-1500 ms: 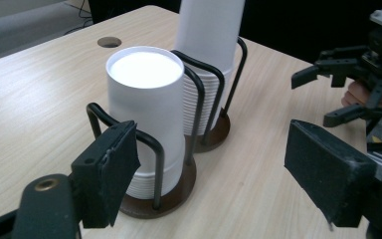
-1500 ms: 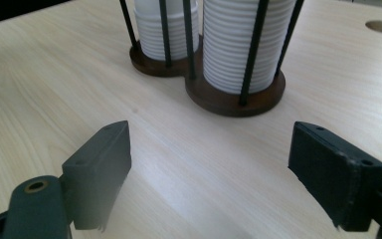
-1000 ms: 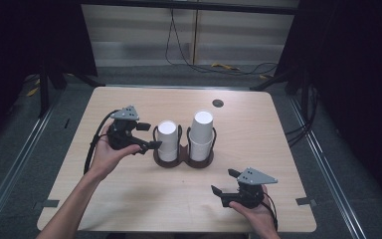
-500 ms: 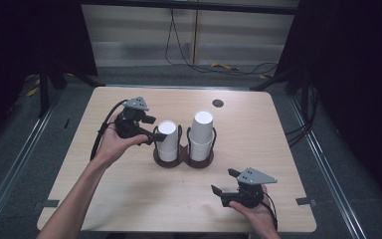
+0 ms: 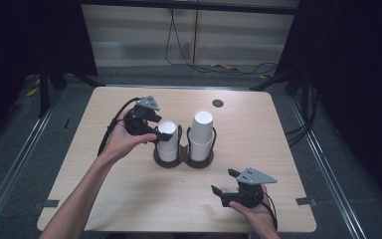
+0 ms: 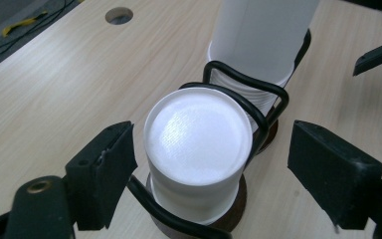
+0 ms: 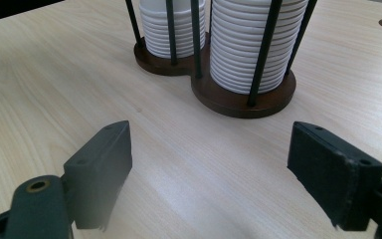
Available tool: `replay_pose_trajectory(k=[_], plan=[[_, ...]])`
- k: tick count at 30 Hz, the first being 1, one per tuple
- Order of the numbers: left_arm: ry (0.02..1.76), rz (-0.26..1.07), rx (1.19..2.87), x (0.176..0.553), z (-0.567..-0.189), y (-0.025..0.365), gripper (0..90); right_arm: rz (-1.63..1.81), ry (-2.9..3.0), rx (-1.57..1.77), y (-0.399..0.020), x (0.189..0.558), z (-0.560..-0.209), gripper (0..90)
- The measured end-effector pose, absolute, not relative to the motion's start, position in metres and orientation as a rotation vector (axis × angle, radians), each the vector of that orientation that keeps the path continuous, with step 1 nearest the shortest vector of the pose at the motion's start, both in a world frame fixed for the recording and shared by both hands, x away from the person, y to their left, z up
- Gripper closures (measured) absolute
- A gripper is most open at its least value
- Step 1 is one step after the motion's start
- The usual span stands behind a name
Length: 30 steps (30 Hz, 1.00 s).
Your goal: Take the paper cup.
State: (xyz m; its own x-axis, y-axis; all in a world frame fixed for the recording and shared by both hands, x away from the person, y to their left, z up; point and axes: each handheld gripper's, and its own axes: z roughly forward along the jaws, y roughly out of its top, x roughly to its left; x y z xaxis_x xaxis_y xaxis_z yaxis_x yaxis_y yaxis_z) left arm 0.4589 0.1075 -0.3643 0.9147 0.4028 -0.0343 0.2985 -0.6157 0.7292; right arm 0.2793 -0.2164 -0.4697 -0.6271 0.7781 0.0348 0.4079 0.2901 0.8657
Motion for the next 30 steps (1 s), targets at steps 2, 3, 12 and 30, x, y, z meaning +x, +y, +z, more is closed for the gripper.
replay_pose_trajectory(k=[2, 3, 12, 30], plan=[[0.491, 0.173, 2.292, 0.46, -0.364, 0.106, 18.8, 1.279, 2.168, 1.069, -0.217, 0.279, -0.47, 17.8], [0.499, 0.181, 2.298, 0.462, -0.363, 0.103, 18.9, 1.279, 2.169, 1.07, -0.217, 0.28, -0.47, 17.8], [0.463, 0.164, 2.398, 0.467, -0.362, 0.09, 24.6, 1.271, 2.169, 1.078, -0.217, 0.28, -0.47, 17.5], [0.492, 0.157, 2.521, 0.474, -0.367, 0.077, 28.1, 1.265, 2.171, 1.074, -0.218, 0.279, -0.47, 17.5]])
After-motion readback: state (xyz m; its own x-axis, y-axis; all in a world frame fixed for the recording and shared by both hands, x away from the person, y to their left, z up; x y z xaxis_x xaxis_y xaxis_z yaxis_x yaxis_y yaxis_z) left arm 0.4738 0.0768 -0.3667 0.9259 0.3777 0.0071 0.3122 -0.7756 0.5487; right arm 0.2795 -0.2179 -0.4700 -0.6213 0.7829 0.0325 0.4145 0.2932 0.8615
